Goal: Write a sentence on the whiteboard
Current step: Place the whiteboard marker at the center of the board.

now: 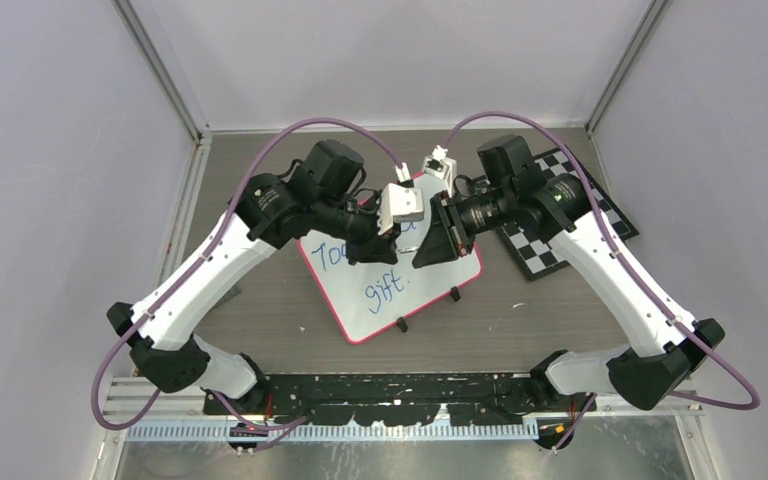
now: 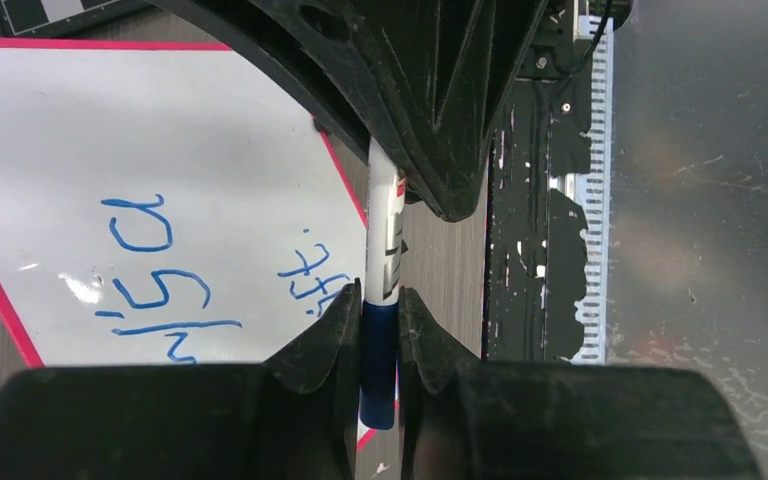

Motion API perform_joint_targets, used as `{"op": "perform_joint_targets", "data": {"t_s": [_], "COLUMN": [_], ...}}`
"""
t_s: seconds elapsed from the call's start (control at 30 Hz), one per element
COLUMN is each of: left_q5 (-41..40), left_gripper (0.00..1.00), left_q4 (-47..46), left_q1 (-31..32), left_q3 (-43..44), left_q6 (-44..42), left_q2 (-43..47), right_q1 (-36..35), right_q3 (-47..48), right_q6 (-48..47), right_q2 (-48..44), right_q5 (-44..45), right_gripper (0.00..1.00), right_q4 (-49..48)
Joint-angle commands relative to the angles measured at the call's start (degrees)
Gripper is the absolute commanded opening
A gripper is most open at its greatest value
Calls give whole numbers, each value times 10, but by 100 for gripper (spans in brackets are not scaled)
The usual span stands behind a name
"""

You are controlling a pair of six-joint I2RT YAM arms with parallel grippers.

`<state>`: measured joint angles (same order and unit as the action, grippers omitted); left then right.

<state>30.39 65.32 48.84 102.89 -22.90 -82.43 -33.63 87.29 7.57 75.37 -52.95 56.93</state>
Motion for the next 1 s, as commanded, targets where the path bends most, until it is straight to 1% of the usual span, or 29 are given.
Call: {"op": "perform_joint_targets", "data": {"t_s": [0.0, 0.17, 0.3, 0.4, 0.47, 0.57, 0.63, 0.77, 0.83, 0.9, 0.97], "left_q5": [28, 34, 3, -20, -24, 13, 24, 54, 48, 45, 25], "left_gripper": [0, 0, 0, 0, 0, 0, 0, 0, 0, 0, 0], "left_q4": [-108, -117, -136, -141, -143, -138, -137, -117, -104, -87, -65], "left_q1": [-31, -67, -100, -134, -178, -291, -356, -490, -551, -597, -625], "left_q3": [-21, -66, -94, -92, -69, -38, -32, -37, -53, -74, -100], "left_q6": [33, 50, 90, 141, 189, 243, 258, 253, 235, 196, 152], "left_q2": [35, 63, 70, 67, 60, 46, 45, 35, 28, 17, 6], "right_q1": [9, 49, 88, 130, 164, 218, 251, 320, 359, 391, 420], "right_q3": [31, 59, 83, 95, 98, 90, 75, 35, 18, 3, -15], "right_q6": [-13, -4, 8, 14, 13, 0, -15, -36, -59, -84, -109], "right_q2": [-10, -7, -3, -2, -2, -6, -13, -26, -28, -27, -23], "right_q5": [59, 68, 74, 77, 78, 82, 90, 83, 77, 75, 80], "right_gripper": [32, 65, 79, 81, 82, 83, 83, 84, 84, 84, 84], "right_q4": [-22, -24, -31, -36, -36, -36, -35, -33, -21, -9, 5]}}
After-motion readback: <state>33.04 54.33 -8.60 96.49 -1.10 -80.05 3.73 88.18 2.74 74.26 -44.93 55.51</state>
